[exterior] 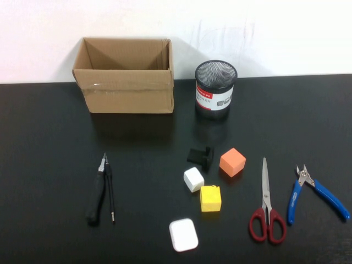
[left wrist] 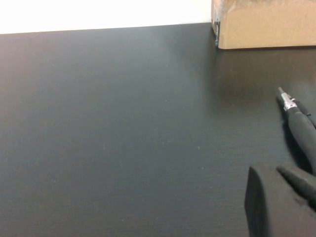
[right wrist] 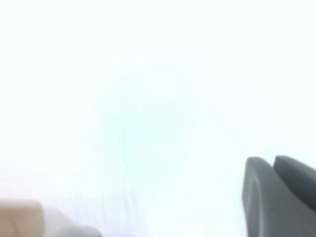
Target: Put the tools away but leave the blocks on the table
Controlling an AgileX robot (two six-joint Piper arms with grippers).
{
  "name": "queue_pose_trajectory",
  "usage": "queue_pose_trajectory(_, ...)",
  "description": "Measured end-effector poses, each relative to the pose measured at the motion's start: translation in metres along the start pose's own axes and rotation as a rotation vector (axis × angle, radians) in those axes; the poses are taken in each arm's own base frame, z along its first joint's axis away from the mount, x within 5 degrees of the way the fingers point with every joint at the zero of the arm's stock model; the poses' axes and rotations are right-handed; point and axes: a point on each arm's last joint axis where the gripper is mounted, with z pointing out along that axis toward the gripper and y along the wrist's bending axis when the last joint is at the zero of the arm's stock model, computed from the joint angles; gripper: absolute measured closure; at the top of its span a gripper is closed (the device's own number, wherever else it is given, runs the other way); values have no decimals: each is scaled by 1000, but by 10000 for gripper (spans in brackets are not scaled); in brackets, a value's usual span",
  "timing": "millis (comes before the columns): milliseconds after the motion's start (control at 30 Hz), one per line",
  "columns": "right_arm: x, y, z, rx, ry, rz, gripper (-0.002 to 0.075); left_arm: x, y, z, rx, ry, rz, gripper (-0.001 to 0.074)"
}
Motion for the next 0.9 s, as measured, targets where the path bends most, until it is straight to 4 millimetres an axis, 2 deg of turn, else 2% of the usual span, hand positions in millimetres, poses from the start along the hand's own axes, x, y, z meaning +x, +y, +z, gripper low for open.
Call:
queue_pose_trajectory(200, -41, 3, -2, -53, -357, 137, 734, 0, 0, 0, 0, 0, 0, 739)
queue_pose_trajectory(367, -87, 6, 10, -27, -382, 122, 734, 0, 0, 0, 0, 0, 0, 739)
queue_pose_trajectory(433, -107, 6, 17, 16, -326, 134, 734, 0, 0, 0, 0, 0, 0, 739)
queue_pose_trajectory(533, -136, 2, 29, 131, -149, 165, 734, 0, 0, 0, 0, 0, 0, 739)
queue_pose_trajectory(633, -145, -6, 45, 274, 119, 174, 734, 0, 0, 0, 0, 0, 0, 739)
queue_pose_trajectory(733, -138, -16, 68, 372, 377, 166, 734, 0, 0, 0, 0, 0, 0, 739)
queue_pose_trajectory(800, -128, -20, 81, 373, 494, 164, 734, 0, 0, 0, 0, 0, 0, 739)
queue_pose_trajectory(900, -114, -22, 92, 311, 621, 15, 734, 0, 0, 0, 0, 0, 0, 739)
